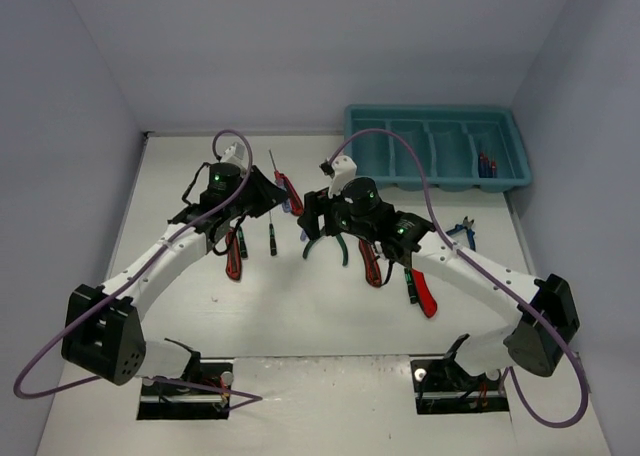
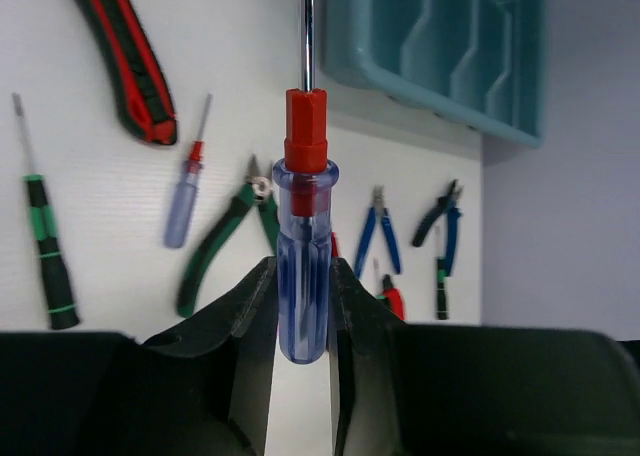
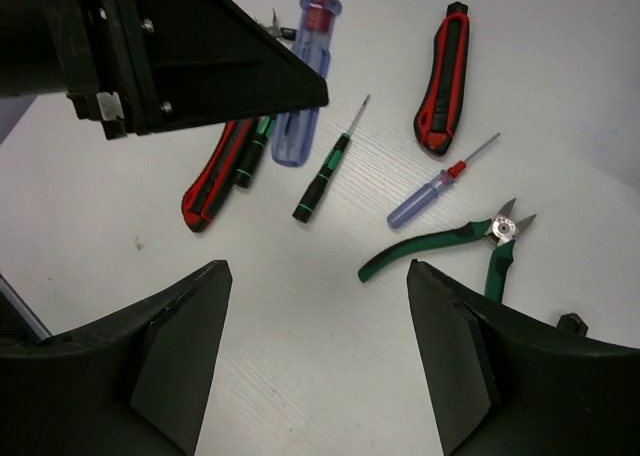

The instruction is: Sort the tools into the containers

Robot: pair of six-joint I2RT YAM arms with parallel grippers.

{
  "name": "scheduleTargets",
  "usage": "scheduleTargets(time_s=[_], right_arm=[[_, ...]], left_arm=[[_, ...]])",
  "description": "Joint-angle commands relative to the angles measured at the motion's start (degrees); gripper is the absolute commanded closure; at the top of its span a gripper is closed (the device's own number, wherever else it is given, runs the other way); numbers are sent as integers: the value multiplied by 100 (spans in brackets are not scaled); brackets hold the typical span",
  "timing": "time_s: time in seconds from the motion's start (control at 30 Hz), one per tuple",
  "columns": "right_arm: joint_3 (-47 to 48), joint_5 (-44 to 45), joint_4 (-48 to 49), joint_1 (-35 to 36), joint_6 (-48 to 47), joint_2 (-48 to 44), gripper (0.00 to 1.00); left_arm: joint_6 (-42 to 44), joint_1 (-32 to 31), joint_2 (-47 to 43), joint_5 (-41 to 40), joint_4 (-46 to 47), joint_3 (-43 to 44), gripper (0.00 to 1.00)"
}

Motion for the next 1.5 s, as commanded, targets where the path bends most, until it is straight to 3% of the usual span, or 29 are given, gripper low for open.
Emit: scheduleTargets(time_s=[0.0,0.57,0.9,1.03,1.13,1.2,1.3,1.47], right_arm=[[371,254,830,174,207,74,31],[1009,508,1107,184,-79,752,38],[1088,525,1113,174,-201,835,72],[1056,526,1116,166,-228,840,97],[969,510,1108,89,-228,780,100],[901,553,1107,31,-254,731,100],[723,568,1100,-205,-308,573,100],[567,571,872,-852,-489,390,100]], left_arm=[[-1091,7,-181,604,1088,67,100],[-1162,-43,-662,690,1089,45,100],[-1166,-79,-649,798,1088,59,100],[-1162,-86,-617,853,1088,72,100],[-1111,-86,-616,855,1088,55,98],[-1038,-77,-625,837,1088,44,79],[-898,-57,-656,669,842,73,41],[-22,-14,-789,147,-479,471,21]])
